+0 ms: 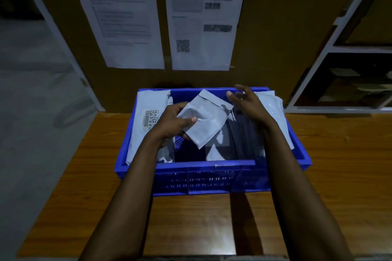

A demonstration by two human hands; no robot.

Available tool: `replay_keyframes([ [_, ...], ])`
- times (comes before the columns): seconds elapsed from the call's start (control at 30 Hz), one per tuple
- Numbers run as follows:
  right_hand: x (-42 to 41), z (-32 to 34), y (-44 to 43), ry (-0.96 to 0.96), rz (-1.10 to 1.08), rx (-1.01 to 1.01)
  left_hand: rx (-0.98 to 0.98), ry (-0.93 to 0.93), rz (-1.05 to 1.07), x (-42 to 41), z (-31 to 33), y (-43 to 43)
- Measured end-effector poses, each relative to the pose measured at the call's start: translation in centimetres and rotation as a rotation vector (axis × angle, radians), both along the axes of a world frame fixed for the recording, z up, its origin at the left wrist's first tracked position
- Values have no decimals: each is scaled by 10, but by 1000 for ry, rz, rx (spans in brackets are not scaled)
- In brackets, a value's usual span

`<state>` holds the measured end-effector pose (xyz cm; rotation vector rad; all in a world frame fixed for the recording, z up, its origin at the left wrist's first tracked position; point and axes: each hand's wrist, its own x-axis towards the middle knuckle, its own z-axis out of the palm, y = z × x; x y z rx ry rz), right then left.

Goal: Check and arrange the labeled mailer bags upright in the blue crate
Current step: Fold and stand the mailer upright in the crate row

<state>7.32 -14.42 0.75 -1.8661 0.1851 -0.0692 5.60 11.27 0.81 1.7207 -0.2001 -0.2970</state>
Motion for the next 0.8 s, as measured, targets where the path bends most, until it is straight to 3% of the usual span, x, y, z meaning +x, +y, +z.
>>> replay_keyframes([
  [0.2,-11,13,-14,-28,8,99,-30,21,-135,3,21,10],
  [0.37,-22,18,-16,-292,-135,255,-330,114,174,8,14,13],
  [0.5,-32,19,-14,-379,-225,324,-530,197,232,4,8,7],
  [0.67,-51,20,-18,-379,-161,254,-479,59,452,-1,14,-3],
  [0.8,-68,19,-26,-340,-112,181,-365,-168,462,1,17,0],
])
